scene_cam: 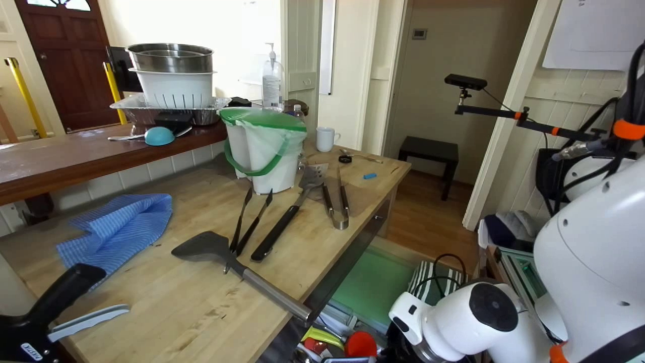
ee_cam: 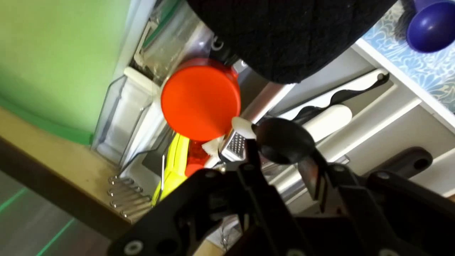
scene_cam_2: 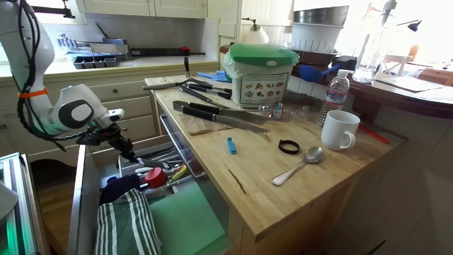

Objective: Remove the grater from the drawer

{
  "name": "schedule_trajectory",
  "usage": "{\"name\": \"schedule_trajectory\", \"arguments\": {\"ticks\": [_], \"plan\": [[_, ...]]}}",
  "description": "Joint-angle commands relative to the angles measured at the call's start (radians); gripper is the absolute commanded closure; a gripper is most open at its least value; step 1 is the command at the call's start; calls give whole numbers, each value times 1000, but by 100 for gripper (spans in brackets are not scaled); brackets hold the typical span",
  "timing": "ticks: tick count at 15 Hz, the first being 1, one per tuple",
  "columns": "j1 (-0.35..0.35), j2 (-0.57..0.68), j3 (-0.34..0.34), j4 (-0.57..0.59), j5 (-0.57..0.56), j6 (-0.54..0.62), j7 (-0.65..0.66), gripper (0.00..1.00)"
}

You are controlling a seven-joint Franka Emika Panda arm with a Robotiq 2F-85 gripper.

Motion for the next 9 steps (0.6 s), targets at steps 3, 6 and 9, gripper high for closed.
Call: {"name": "schedule_trajectory", "arguments": {"ticks": [3,6,9], "plan": [[11,28,41,-26,102,230,-214,92],[-80,-15,103,-8,103,149,-241,92],[-157,-43,132,37,128,-37,-206,92]]}}
